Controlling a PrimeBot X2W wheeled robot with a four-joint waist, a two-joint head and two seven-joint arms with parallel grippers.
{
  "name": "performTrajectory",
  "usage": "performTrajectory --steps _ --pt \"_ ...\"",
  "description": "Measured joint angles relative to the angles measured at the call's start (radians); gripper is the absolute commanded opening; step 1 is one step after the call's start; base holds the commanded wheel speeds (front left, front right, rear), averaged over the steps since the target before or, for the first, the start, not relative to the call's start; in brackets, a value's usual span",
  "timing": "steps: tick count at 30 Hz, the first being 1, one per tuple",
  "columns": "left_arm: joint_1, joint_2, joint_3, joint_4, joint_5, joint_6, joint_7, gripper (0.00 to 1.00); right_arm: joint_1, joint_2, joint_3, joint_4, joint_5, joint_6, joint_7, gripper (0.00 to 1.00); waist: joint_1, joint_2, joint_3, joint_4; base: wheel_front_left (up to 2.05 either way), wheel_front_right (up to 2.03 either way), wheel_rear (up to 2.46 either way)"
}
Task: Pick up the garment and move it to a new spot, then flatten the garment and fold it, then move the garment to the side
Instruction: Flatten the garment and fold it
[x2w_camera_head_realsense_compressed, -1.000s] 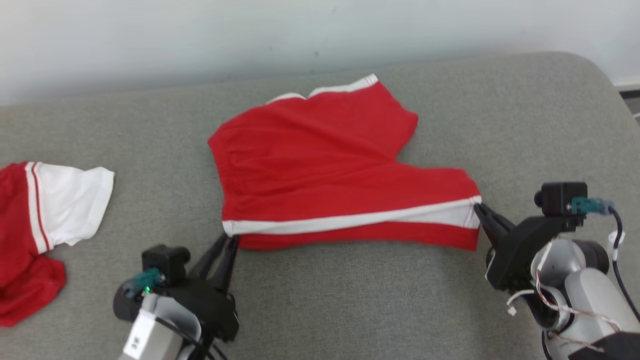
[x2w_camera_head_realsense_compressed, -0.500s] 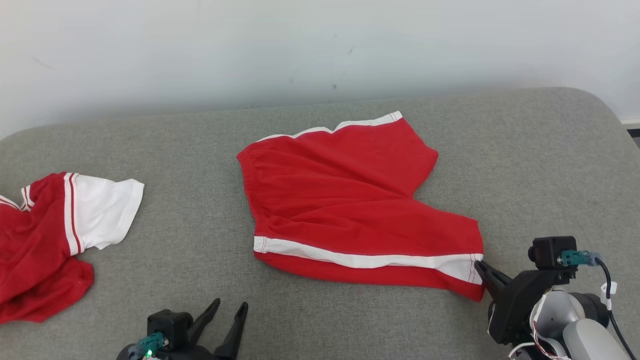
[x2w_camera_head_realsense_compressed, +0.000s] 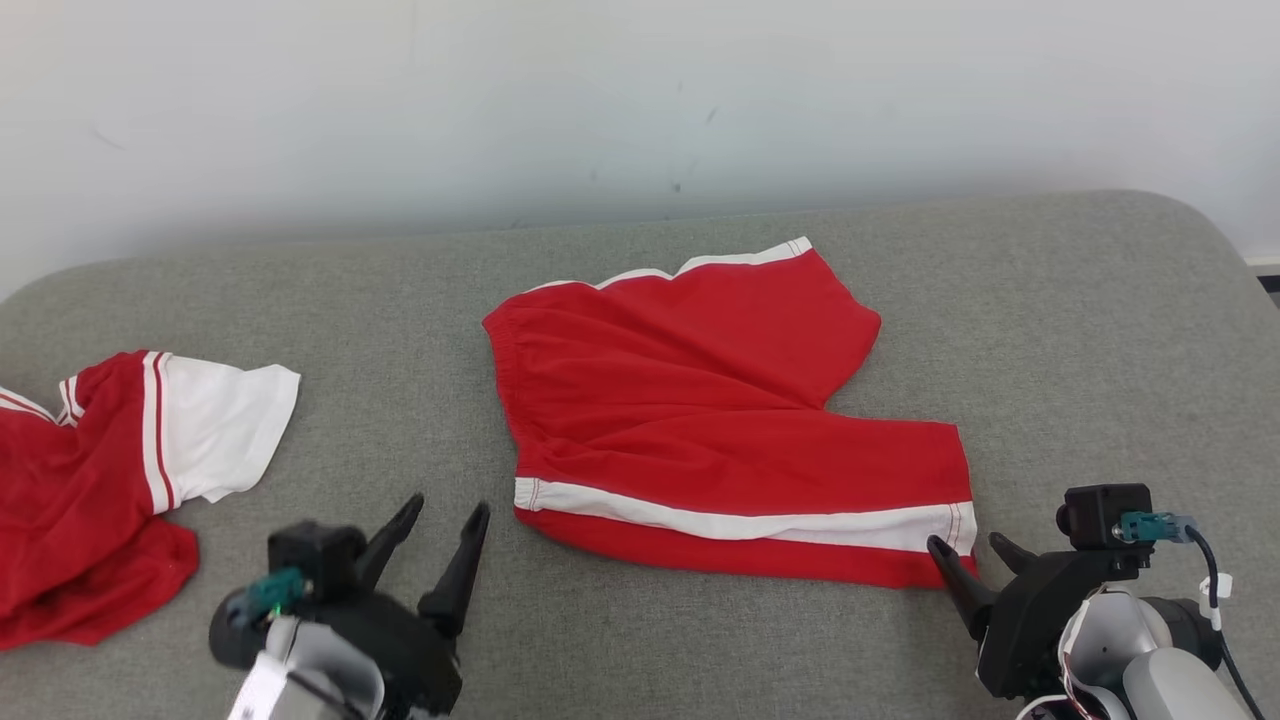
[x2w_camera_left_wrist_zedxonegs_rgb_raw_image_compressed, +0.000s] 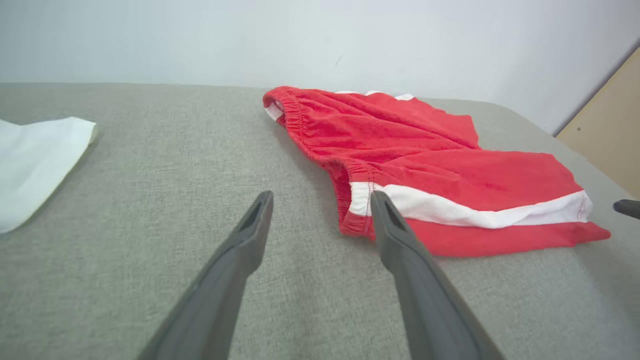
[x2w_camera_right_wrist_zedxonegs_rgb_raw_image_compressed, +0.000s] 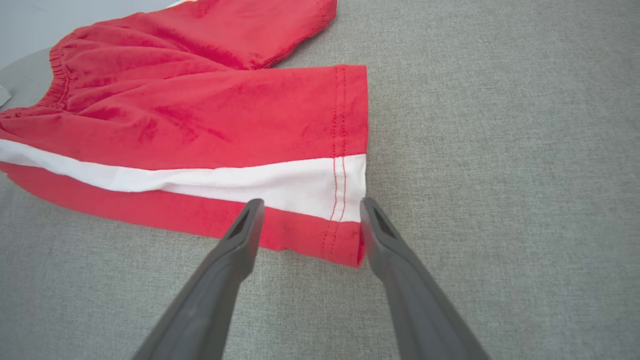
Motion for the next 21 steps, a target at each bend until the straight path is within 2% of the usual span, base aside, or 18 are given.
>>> performTrajectory --steps 9,17,18,19,20,21 --pt "-0.096 -0.026 -0.022 0.027 -0.037 -0.012 0.156 1.0 -0.014 0.017 0.025 0.008 -0.013 -0.017 0.027 1.0 0.0001 0.0 0.007 -0.027 0.0 0.0 0.0" --pt "-0.137 -0.038 -0.039 0.045 -0.07 -0.014 0.26 1.0 -0.098 0.022 0.029 0.035 -0.013 -0.023 0.053 1.0 0.0002 0.0001 0.04 -0.053 0.0 0.0 0.0" --pt "-0.139 -0.041 -0.042 0.049 -0.07 -0.014 0.27 0.95 -0.105 0.021 0.029 0.041 -0.013 -0.026 0.054 1.0 0.0002 0.0001 0.044 -0.054 0.0 0.0 0.0" --pt "-0.149 -0.049 -0.046 0.059 -0.076 -0.018 0.289 0.8 -0.12 0.021 0.029 0.057 -0.013 -0.031 0.066 1.0 0.0002 0.0001 0.052 -0.054 0.0 0.0 0.0" --pt "-0.153 -0.052 -0.048 0.06 -0.078 -0.021 0.298 0.73 -0.126 0.02 0.029 0.065 -0.014 -0.031 0.072 1.0 0.0002 0.0001 0.055 -0.053 0.0 0.0 0.0" --pt "-0.156 -0.055 -0.051 0.061 -0.078 -0.021 0.307 0.62 -0.128 0.02 0.028 0.07 -0.014 -0.031 0.072 1.0 0.0002 0.0001 0.057 -0.051 0.0 0.0 0.0"
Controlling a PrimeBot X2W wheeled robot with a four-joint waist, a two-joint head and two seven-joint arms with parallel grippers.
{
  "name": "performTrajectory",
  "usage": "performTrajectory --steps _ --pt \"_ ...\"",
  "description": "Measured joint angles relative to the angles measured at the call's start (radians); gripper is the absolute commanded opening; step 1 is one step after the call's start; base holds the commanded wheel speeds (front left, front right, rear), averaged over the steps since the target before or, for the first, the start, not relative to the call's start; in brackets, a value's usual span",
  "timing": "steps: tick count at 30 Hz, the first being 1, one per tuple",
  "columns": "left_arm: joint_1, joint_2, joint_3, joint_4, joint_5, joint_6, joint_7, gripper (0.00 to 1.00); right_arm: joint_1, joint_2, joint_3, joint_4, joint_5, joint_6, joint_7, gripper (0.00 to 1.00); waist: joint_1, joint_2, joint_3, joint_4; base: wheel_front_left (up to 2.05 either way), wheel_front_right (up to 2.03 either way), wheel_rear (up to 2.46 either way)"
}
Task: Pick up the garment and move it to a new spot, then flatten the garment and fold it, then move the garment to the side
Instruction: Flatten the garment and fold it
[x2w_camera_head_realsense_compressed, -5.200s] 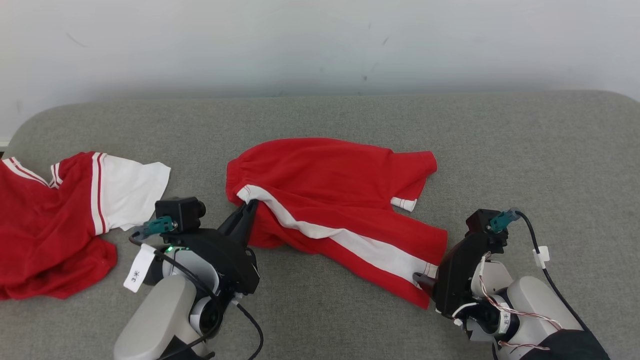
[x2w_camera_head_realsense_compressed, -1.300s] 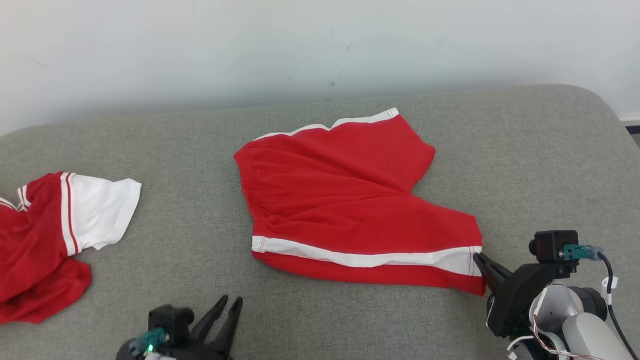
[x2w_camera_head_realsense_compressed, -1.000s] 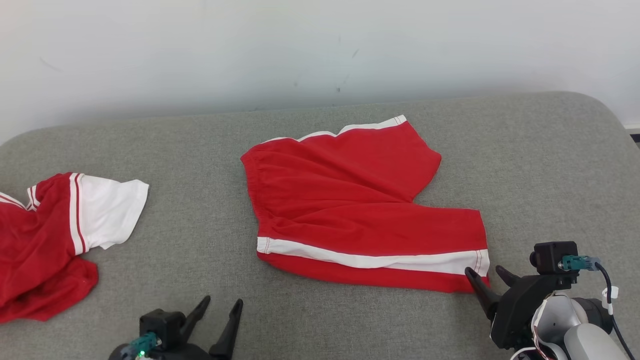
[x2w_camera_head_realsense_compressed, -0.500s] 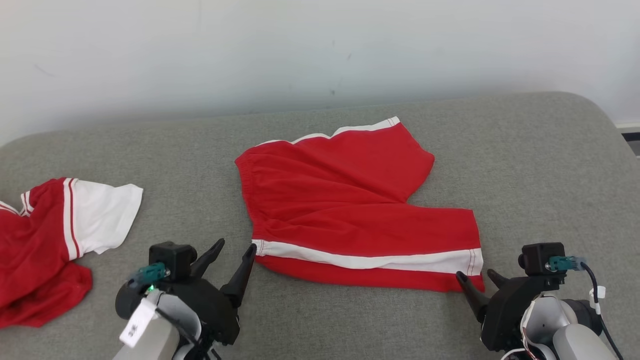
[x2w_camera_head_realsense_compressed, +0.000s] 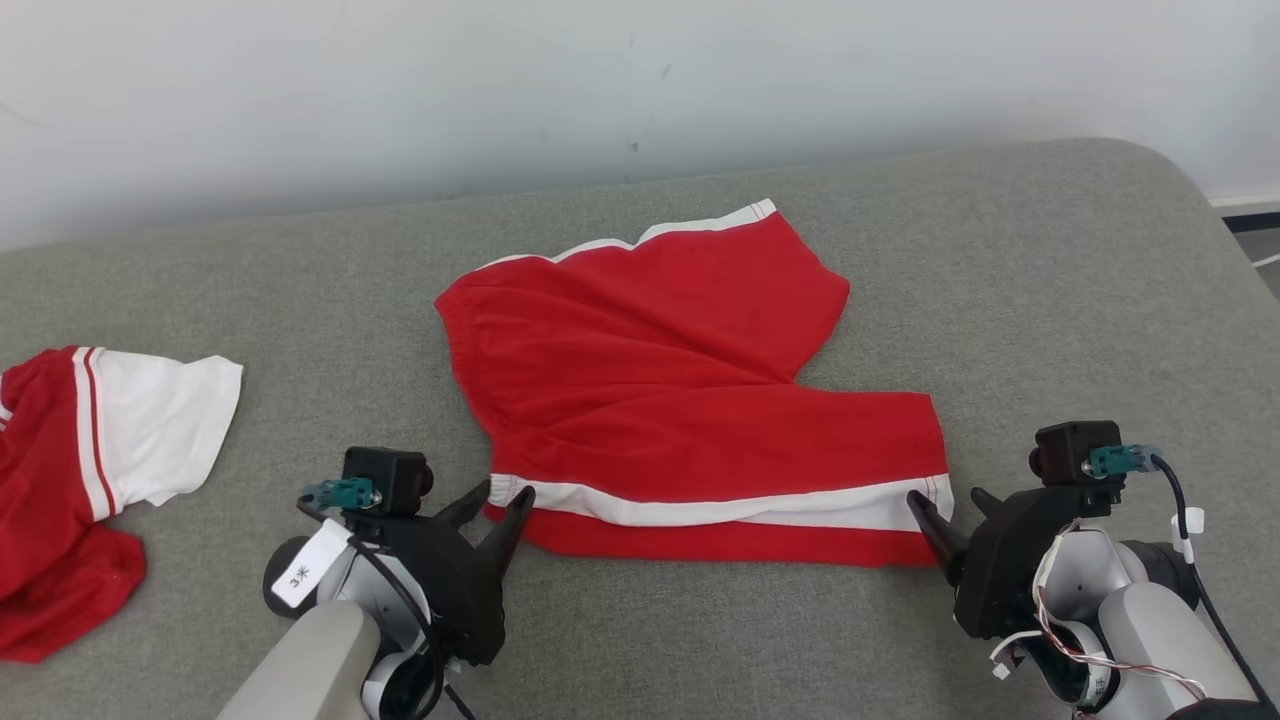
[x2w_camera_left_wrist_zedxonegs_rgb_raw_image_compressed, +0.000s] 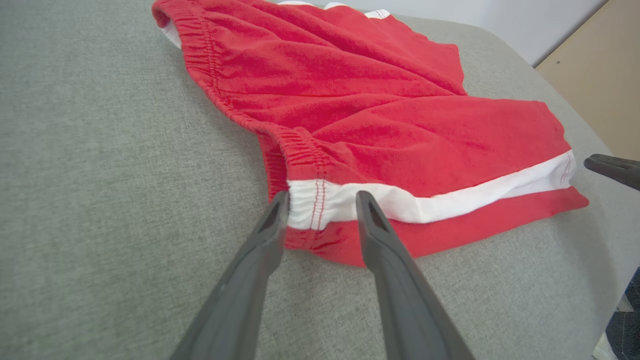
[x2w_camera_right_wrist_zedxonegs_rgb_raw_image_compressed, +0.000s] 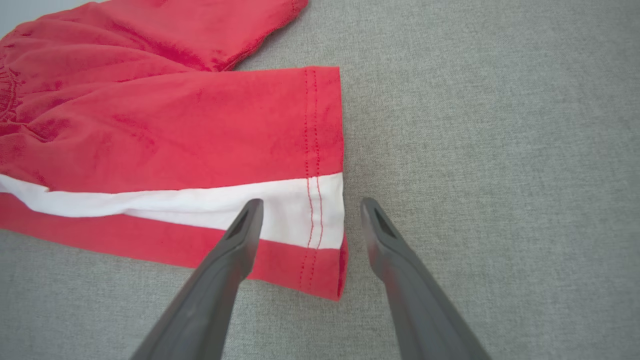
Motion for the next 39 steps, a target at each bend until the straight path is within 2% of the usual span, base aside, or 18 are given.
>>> performTrajectory --steps 1,4,5,9,10,11,12,13,16,17,18,19,21,25,39 --pt "-0.001 -0.002 -0.002 0.001 -0.001 0.0 0.005 0.5 -0.001 -0.001 0.0 0.005 0.0 0.0 0.007 1.0 -0.0001 0.0 0.002 0.002 0.0 0.0 0.0" --pt "-0.002 -0.001 -0.002 0.002 -0.003 0.0 0.015 0.41 -0.005 0.001 0.004 0.018 0.0 0.0 0.013 0.98 0.0 0.0 0.006 0.008 0.0 0.0 0.0" --pt "-0.003 0.0 -0.002 0.003 -0.005 0.0 0.021 0.38 -0.009 0.001 0.005 0.025 0.0 0.0 0.016 0.93 -0.0001 0.0 0.008 0.01 0.0 0.0 0.0" --pt "-0.021 0.001 -0.004 0.003 -0.011 0.0 0.041 0.36 -0.027 0.0 0.002 0.034 -0.002 -0.009 0.024 0.87 0.0 0.0 0.016 0.022 0.0 0.0 0.0" --pt "-0.022 0.001 -0.005 0.003 -0.011 0.0 0.045 0.35 -0.03 0.0 0.002 0.038 -0.002 -0.009 0.025 0.75 0.0 0.0 0.018 0.025 0.0 0.0 0.0" --pt "-0.022 0.001 -0.005 0.003 -0.012 0.0 0.045 0.32 -0.033 0.0 0.002 0.042 -0.002 -0.011 0.025 0.55 -0.0001 0.0 0.021 0.027 0.0 0.0 0.0" --pt "-0.022 0.001 -0.005 0.003 -0.016 0.0 0.052 0.3 -0.039 0.0 0.001 0.044 -0.002 -0.012 0.025 0.44 0.0 0.0 0.023 0.03 0.0 0.0 0.0" --pt "-0.022 0.001 -0.006 0.003 -0.026 0.0 0.054 0.28 -0.044 0.0 0.0 0.047 -0.002 -0.012 0.025 0.4 0.0 0.0 0.026 0.033 0.0 0.0 0.0" --pt "-0.026 0.002 -0.009 0.003 -0.038 -0.001 0.063 0.27 -0.052 0.001 -0.004 0.069 -0.002 -0.018 0.034 0.39 0.0 0.0 0.033 0.04 0.0 0.0 0.0" --pt "-0.029 0.001 -0.011 0.002 -0.038 -0.001 0.065 0.27 -0.052 -0.001 -0.004 0.072 -0.002 -0.018 0.035 0.35 0.0 0.0 0.035 0.042 0.0 0.0 0.0" --pt "-0.032 0.001 -0.012 0.002 -0.04 -0.001 0.066 0.26 -0.055 -0.001 -0.004 0.078 -0.002 -0.018 0.035 0.2 0.0 0.0 0.037 0.044 0.0 0.0 0.0" --pt "-0.033 0.001 -0.012 0.002 -0.043 -0.001 0.066 0.24 -0.058 -0.001 -0.003 0.084 -0.002 -0.018 0.039 0.0 0.0 0.0 0.039 0.046 0.0 0.0 0.0" --pt "-0.033 0.003 -0.012 0.002 -0.044 -0.001 0.071 0.21 -0.061 0.0 -0.002 0.088 -0.002 -0.018 0.042 0.0 -0.0001 0.0 0.041 0.048 0.0 0.0 0.0" --pt "-0.033 0.004 -0.013 0.001 -0.045 -0.001 0.072 0.0 -0.06 0.0 -0.002 0.086 -0.002 -0.017 0.04 0.0 0.0 0.0 0.04 0.05 0.0 0.0 0.0" --pt "0.086 0.063 -0.005 -0.069 -0.073 -0.002 0.024 0.0 0.073 -0.006 -0.039 -0.002 0.055 0.003 0.014 0.0 -0.0002 0.0 -0.022 0.064 0.0 0.0 0.0"
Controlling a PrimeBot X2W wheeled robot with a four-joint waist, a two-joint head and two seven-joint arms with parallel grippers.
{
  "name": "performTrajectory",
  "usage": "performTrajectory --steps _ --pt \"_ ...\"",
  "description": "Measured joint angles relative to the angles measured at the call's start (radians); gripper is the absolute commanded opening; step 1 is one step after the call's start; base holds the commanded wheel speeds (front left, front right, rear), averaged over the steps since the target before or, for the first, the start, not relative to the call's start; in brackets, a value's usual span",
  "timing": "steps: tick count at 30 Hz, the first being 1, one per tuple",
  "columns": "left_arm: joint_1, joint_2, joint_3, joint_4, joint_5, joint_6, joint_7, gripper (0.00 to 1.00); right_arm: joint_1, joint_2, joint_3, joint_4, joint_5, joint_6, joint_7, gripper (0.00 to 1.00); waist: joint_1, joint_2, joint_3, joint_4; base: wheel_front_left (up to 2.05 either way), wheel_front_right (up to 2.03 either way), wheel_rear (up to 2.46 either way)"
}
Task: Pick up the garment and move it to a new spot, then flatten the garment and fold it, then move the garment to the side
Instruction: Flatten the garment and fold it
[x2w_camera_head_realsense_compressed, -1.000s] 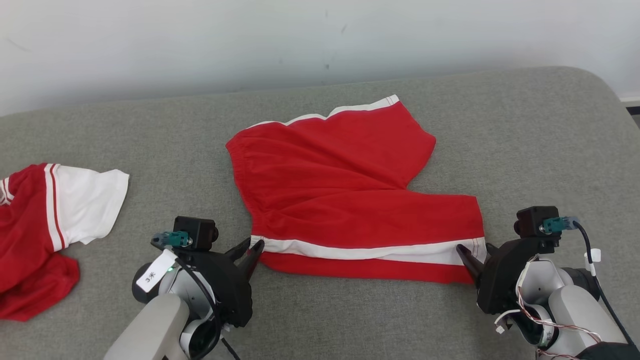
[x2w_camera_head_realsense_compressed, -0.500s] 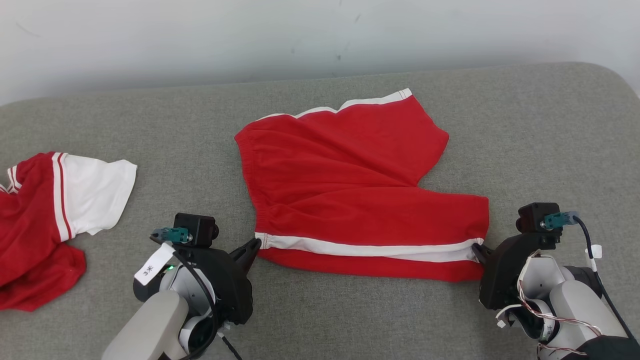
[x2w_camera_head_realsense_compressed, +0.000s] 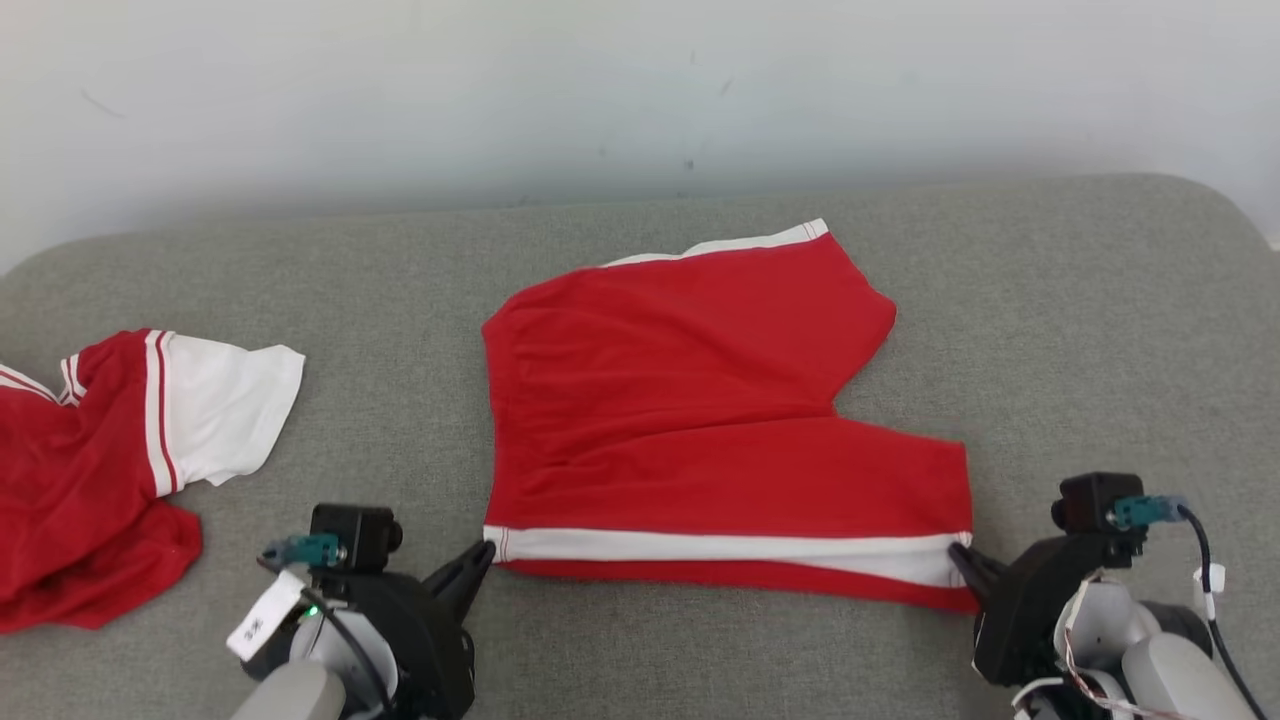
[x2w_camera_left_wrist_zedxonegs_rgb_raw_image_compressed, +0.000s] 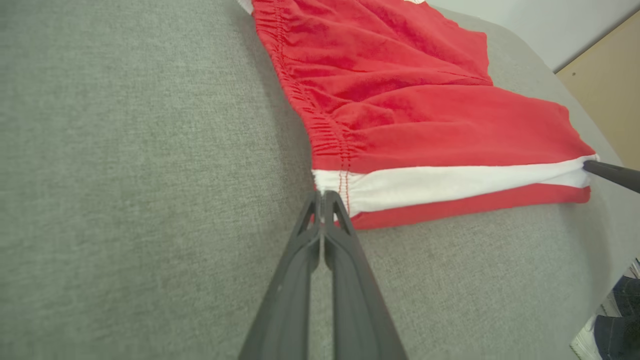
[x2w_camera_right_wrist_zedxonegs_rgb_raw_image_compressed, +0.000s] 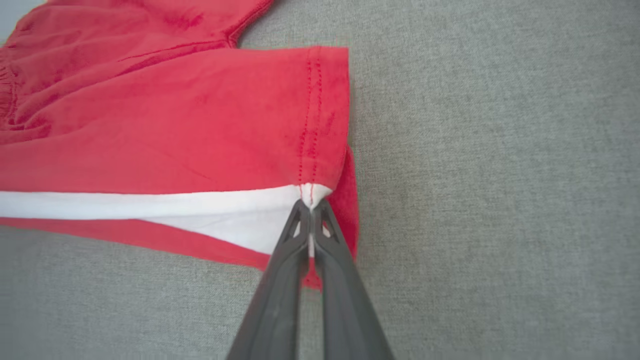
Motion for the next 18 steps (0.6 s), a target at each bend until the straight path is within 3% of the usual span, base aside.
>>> performTrajectory --steps 18 --pt "0.193 0.082 -0.019 -0.123 -0.032 0.0 -0.029 0.0 0.26 -0.007 -0.007 -0.18 0.068 0.012 0.087 0.0 0.0 -0.0001 -0.051 0.004 0.0 0.0 0.0"
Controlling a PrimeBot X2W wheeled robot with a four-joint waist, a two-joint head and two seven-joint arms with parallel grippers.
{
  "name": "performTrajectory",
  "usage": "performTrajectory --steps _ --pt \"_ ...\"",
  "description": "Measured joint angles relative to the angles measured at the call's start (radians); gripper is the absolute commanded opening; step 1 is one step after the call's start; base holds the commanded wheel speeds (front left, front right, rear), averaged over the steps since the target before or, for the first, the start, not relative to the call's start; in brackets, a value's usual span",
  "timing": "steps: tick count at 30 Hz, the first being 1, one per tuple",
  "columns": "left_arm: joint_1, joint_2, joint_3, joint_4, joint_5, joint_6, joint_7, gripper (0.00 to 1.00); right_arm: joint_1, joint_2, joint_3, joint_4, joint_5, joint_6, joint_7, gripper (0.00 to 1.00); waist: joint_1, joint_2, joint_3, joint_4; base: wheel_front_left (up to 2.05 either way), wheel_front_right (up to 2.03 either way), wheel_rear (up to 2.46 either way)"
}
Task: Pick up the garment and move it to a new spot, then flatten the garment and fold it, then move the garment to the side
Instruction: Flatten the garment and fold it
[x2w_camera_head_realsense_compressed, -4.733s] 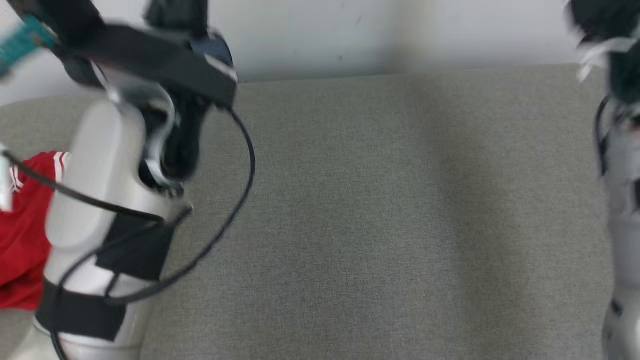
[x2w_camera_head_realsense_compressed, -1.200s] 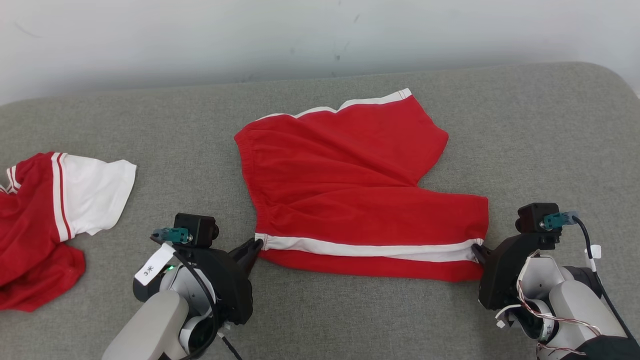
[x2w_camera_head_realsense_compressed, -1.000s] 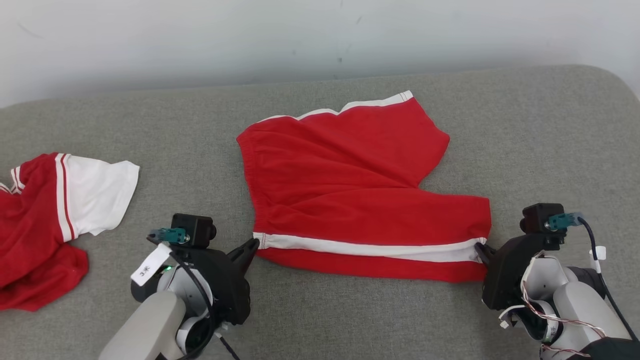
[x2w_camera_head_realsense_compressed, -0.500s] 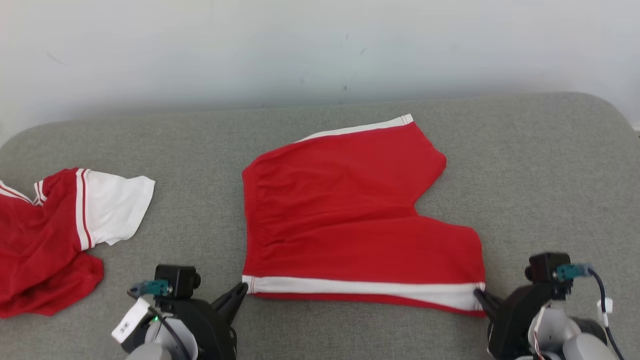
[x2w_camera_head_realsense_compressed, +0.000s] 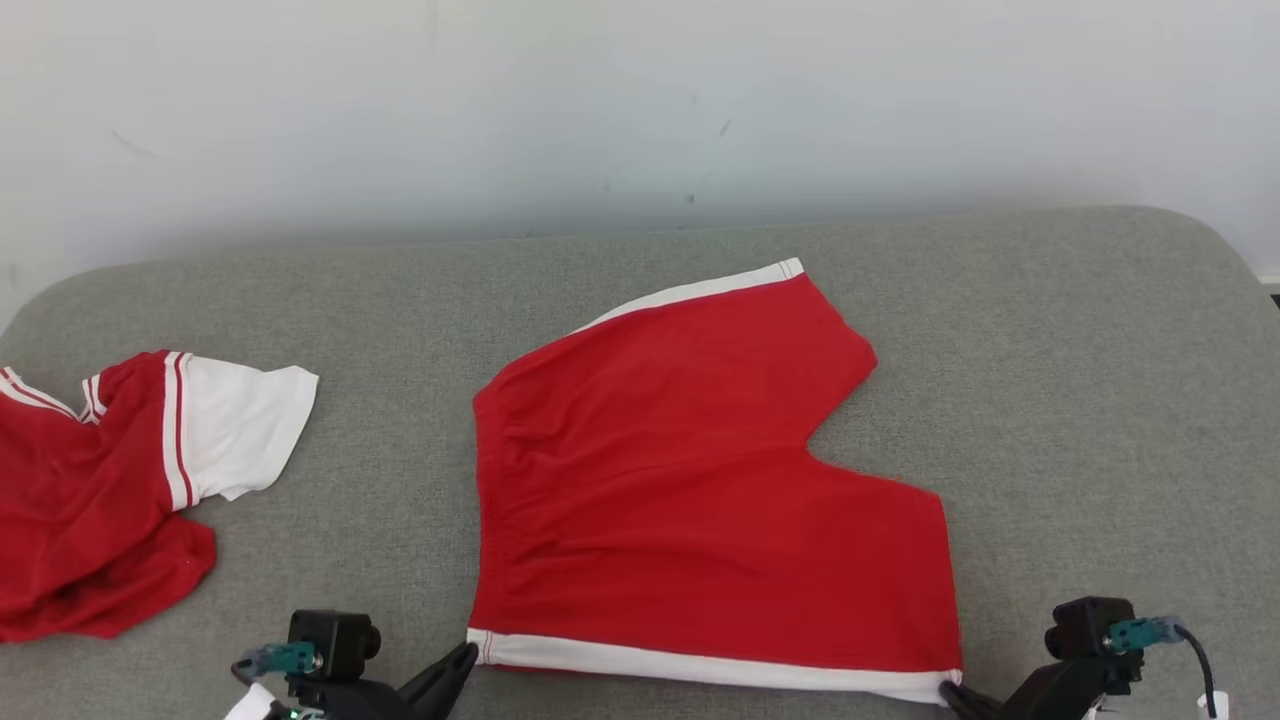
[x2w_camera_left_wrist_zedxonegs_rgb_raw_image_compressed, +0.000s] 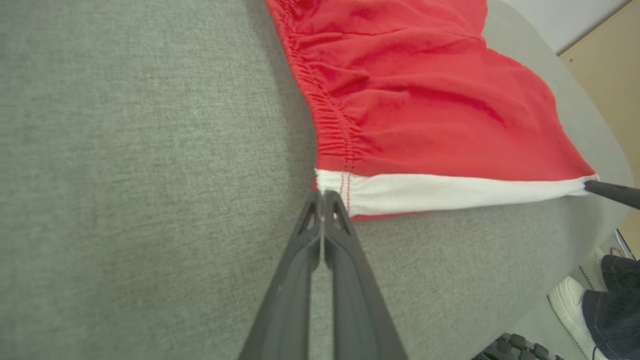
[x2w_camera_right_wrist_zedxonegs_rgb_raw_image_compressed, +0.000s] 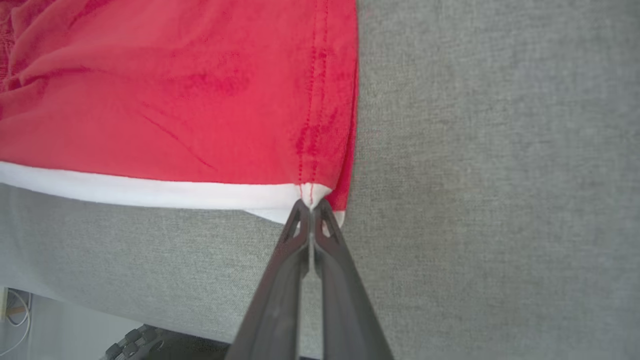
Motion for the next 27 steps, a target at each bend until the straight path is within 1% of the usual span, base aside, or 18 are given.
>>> performTrajectory --steps 7,13,14,15,16,17,18,26,27 --pt "0.03 0.005 -0.009 -0.007 0.001 0.002 0.0 0.0 0.05 0.01 0.014 -0.022 0.012 -0.005 0.04 0.0 0.0 0.0 -0.015 0.006 0.0 0.0 0.0" --pt "0.063 0.017 -0.008 -0.021 0.001 0.015 0.001 0.0 0.081 0.008 0.022 -0.053 0.018 -0.006 0.081 0.0 0.0002 0.0 -0.032 0.012 0.0 0.0 0.0" --pt "0.065 0.019 -0.007 -0.026 0.001 0.02 0.001 0.0 0.086 0.008 0.026 -0.058 0.018 -0.011 0.084 0.0 0.0001 0.0 -0.034 0.013 0.0 0.0 0.0" --pt "0.069 0.021 -0.006 -0.03 0.001 0.02 0.001 0.0 0.087 0.008 0.029 -0.066 0.018 -0.014 0.084 0.29 0.0 -0.0001 -0.035 0.014 0.0 0.0 0.0" --pt "0.076 0.023 -0.006 -0.031 0.001 0.024 0.001 0.13 0.087 0.008 0.03 -0.073 0.018 -0.014 0.089 0.63 0.0001 0.0 -0.036 0.015 0.0 0.0 0.0" --pt "0.079 0.023 -0.006 -0.03 0.001 0.029 0.001 0.67 0.087 0.006 0.031 -0.074 0.018 -0.014 0.095 1.0 0.0001 0.0 -0.037 0.015 0.0 0.0 0.0" --pt "0.079 0.023 -0.006 -0.031 0.001 0.031 0.002 1.0 0.088 0.006 0.031 -0.074 0.018 -0.015 0.101 1.0 0.0001 0.0 -0.039 0.016 0.0 0.0 0.0" --pt "0.119 0.028 -0.001 -0.045 0.0 0.057 0.004 1.0 0.106 -0.002 0.044 -0.104 0.018 -0.016 0.126 1.0 0.0001 0.0001 -0.05 0.024 0.0 0.0 0.0" --pt "0.125 0.031 0.003 -0.047 -0.001 0.066 0.003 1.0 0.109 -0.004 0.044 -0.111 0.02 -0.014 0.127 1.0 0.0001 0.0001 -0.051 0.025 0.0 0.0 0.0"
